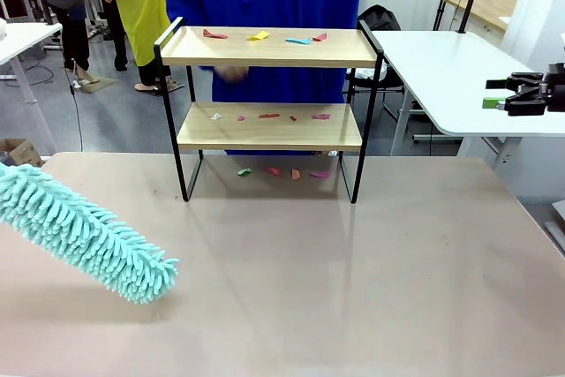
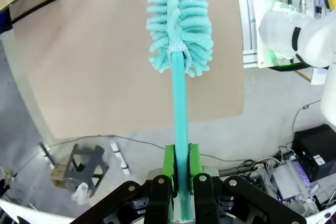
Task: Clean the shelf.
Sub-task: Clean the specific section of the Shelf indicated by the human with the Duster.
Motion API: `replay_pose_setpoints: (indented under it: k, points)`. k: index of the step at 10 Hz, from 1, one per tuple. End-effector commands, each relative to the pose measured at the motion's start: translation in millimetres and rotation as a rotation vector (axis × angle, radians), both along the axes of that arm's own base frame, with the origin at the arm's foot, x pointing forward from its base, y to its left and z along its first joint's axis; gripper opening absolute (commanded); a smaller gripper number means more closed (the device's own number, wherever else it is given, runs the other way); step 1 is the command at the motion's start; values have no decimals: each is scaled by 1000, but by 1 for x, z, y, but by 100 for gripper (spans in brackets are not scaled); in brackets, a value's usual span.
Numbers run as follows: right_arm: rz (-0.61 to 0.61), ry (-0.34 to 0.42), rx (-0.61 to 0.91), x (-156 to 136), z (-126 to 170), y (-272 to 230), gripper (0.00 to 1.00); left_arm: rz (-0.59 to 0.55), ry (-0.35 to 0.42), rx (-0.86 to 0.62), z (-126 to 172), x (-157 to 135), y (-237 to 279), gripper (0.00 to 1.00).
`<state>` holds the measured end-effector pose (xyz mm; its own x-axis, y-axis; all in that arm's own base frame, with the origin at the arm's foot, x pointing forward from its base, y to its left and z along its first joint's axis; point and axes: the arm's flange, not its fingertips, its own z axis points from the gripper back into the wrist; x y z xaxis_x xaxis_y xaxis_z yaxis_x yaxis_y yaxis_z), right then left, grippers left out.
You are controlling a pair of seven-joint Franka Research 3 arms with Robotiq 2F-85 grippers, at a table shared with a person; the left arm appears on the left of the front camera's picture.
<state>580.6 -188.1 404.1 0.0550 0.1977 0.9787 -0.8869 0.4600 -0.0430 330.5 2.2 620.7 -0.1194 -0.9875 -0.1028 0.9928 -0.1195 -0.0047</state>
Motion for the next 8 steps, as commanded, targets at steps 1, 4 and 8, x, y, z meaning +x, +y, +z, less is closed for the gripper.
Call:
replay_pose_setpoints:
  k: [1, 4, 8]
  points:
    - [1, -6, 2, 0, 3, 2, 100, -3, 3, 12, 5, -2, 2, 13]
    - [1, -6, 2, 0, 3, 2, 100, -3, 3, 12, 5, -2, 2, 13]
    - [1, -6, 2, 0, 3, 2, 100, -3, 3, 12, 5, -2, 2, 13]
